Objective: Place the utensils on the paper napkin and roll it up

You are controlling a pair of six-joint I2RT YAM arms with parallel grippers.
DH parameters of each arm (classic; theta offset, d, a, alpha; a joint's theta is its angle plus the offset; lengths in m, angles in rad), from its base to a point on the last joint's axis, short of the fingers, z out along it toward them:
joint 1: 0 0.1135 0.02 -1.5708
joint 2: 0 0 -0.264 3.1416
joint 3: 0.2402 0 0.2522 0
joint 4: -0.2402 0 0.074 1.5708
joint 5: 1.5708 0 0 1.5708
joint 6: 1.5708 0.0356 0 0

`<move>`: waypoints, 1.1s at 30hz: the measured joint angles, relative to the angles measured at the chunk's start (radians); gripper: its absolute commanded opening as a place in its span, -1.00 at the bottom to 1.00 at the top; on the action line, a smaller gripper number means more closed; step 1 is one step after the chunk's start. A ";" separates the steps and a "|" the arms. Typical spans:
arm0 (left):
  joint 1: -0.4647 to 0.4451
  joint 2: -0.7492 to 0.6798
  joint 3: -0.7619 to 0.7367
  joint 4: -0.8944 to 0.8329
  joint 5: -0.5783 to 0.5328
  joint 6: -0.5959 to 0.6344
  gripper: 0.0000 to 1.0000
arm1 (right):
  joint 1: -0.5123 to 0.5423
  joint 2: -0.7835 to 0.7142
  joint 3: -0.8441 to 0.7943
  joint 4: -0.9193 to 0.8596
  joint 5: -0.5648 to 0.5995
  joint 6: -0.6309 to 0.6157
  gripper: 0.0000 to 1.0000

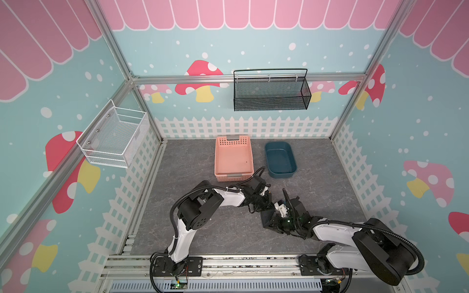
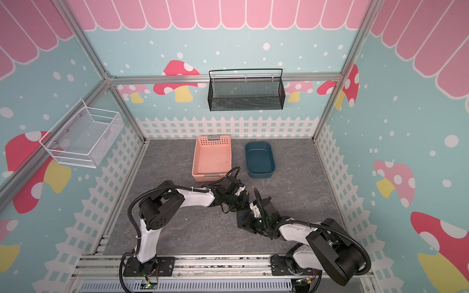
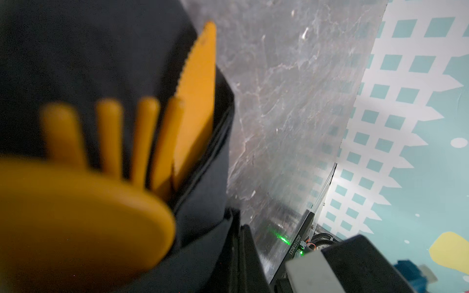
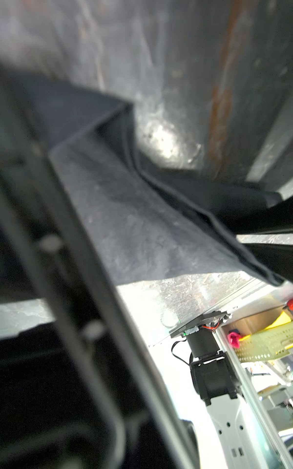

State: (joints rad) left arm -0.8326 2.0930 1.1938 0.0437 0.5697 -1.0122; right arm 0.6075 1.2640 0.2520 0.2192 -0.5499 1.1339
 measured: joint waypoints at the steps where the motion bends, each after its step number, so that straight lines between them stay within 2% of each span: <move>1: 0.000 0.000 0.000 0.002 0.001 0.002 -1.00 | 0.000 -0.014 0.006 -0.026 0.009 -0.002 -0.62; 11: 0.000 0.006 0.000 0.015 0.008 0.011 -1.00 | -0.023 -0.201 0.082 -0.321 0.099 -0.049 -0.52; 16: 0.000 0.006 -0.001 0.017 0.008 0.013 -1.00 | -0.026 -0.238 0.127 -0.389 0.114 -0.057 -0.66; 22: 0.000 0.006 -0.002 0.021 0.009 0.013 -1.00 | -0.026 -0.219 0.162 -0.354 0.087 -0.068 -0.76; 28: 0.000 0.006 -0.003 0.021 0.009 0.014 -1.00 | -0.026 -0.092 0.170 -0.261 0.008 -0.079 -0.79; 33: 0.000 0.006 -0.003 0.021 0.009 0.018 -1.00 | -0.026 -0.048 0.170 -0.256 0.005 -0.103 -0.81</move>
State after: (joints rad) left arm -0.8326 2.0987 1.1912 0.0643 0.5785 -0.9947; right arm 0.5816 1.2156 0.4221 -0.0368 -0.5453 1.0306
